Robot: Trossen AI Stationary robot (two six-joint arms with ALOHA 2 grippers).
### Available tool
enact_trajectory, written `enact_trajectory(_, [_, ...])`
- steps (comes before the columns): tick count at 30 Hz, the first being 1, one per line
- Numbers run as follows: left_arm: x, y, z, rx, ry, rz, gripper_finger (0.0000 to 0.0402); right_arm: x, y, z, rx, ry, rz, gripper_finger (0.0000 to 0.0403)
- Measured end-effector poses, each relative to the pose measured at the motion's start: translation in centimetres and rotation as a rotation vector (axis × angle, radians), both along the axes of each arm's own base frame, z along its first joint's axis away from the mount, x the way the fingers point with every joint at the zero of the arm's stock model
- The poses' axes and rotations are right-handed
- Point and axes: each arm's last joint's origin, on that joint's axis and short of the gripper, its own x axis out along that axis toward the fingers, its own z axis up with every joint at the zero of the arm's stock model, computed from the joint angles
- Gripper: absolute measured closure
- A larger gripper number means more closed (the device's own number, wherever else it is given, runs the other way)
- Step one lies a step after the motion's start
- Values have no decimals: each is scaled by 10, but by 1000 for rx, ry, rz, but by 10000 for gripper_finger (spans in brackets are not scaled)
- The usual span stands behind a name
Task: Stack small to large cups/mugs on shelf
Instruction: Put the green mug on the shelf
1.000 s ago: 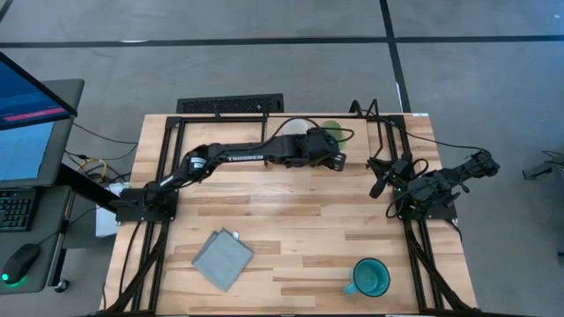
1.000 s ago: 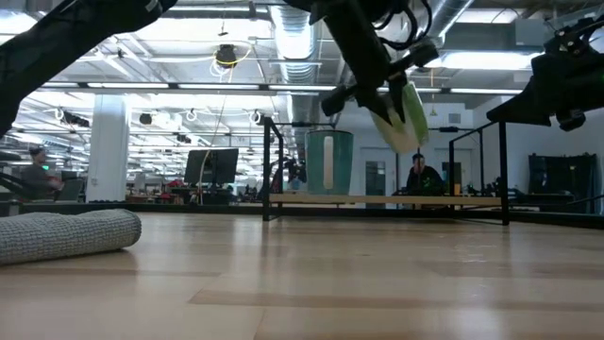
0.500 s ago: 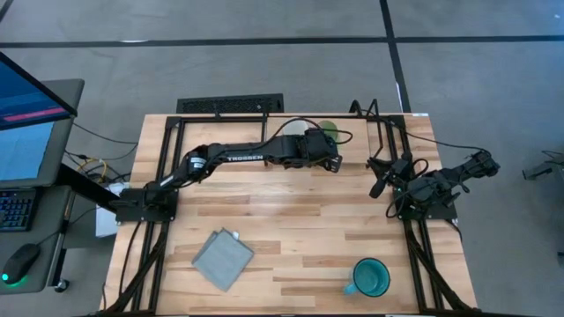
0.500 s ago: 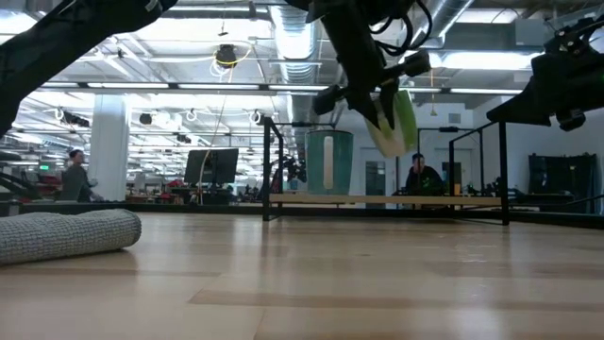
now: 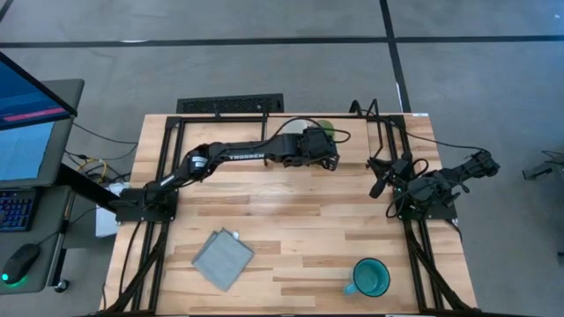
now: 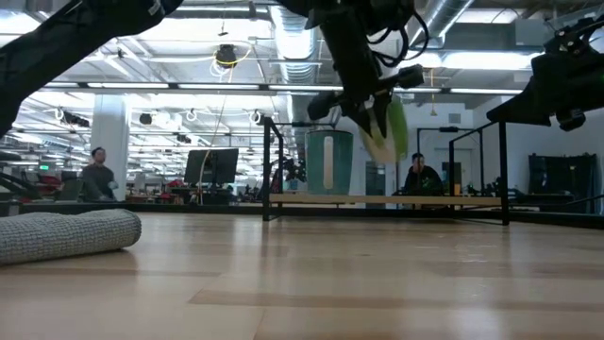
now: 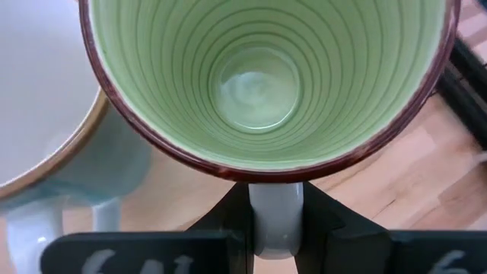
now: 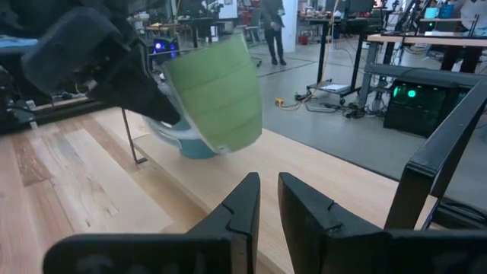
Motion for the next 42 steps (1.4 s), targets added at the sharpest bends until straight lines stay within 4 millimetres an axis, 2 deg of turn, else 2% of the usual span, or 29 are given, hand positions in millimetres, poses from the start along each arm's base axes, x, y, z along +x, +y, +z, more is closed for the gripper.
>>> enact_trajectory(6, [4, 4, -15, -34, 19, 6, 363, 0, 0, 0, 0, 0, 0, 329])
enact_trajectory(42, [1, 18, -30, -117, 61, 57, 363, 0, 0, 0, 0, -1, 0, 329])
